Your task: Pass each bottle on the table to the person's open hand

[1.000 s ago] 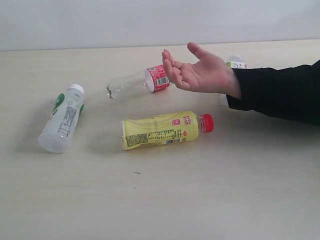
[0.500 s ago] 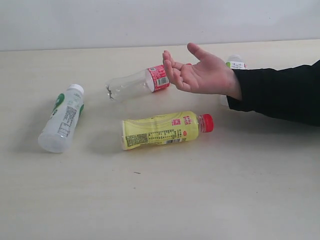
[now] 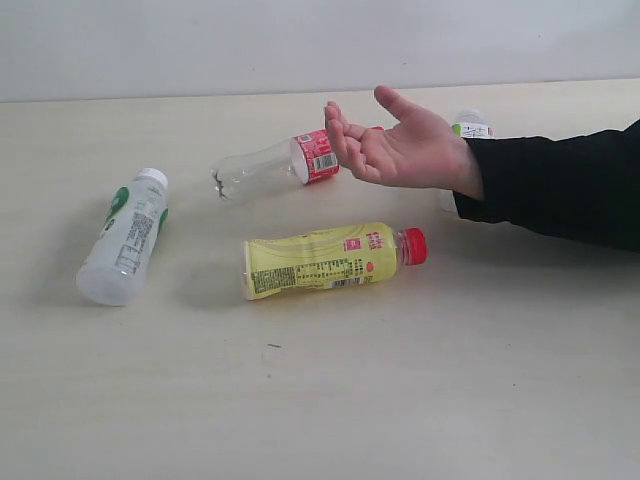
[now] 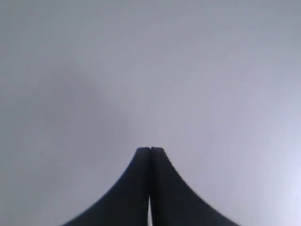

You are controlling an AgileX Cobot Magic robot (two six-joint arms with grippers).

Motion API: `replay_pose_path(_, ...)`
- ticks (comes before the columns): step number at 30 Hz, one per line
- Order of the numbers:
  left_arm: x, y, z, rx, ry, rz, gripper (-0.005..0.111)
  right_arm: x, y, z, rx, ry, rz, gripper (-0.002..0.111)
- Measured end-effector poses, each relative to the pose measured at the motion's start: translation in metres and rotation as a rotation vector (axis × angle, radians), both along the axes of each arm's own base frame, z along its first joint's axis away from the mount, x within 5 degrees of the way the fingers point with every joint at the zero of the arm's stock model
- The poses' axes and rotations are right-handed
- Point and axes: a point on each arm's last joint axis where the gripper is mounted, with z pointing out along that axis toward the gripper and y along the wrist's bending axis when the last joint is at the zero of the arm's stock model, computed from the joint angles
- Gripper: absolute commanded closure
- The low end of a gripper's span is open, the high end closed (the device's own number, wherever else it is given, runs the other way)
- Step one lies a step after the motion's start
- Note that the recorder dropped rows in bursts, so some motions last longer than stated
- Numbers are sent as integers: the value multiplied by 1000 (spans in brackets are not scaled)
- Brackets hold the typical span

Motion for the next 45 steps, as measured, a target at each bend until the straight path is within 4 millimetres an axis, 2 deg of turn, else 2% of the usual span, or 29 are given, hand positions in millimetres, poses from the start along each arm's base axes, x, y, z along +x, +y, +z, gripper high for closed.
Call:
replay_pose_path(3,19,-4,62,98,91,25,107,0,0,0,0,0,0,108)
replay_pose_path(5,47,-7,87,191,243,55,107,0,0,0,0,0,0,108)
replay_pose_path(7,83,-7,97,284,467,89,107,0,0,0,0,0,0,108)
replay_pose_path(10,146,-9,83,466,877,112,107,0,0,0,0,0,0,108)
replay_pose_path(12,181,-15,60,592,1146,52,107,0,0,0,0,0,0,108)
replay_pose_path(14,202,-25,36,709,1350,-68,107,0,0,0,0,-2,0,108)
replay_pose_path(17,225,-49,5,852,1517,-288,107,0,0,0,0,-2,0,108)
replay_pose_path(21,240,-75,-22,965,1591,-417,103,0,0,0,0,-2,0,108)
replay_pose_path(23,246,-84,-32,1001,1613,-451,94,0,0,0,0,-2,0,108)
replay_pose_path(28,258,-90,-45,1016,1650,-480,61,0,0,0,0,-2,0,108)
replay_pose_path(34,261,-91,-46,1020,1651,-482,27,0,0,0,0,-2,0,108)
replay_pose_path(36,261,-91,-46,1033,1645,-485,23,0,0,0,0,-2,0,108)
replay_pose_path(45,265,-92,-52,1059,1647,-496,23,0,0,0,0,-4,0,108)
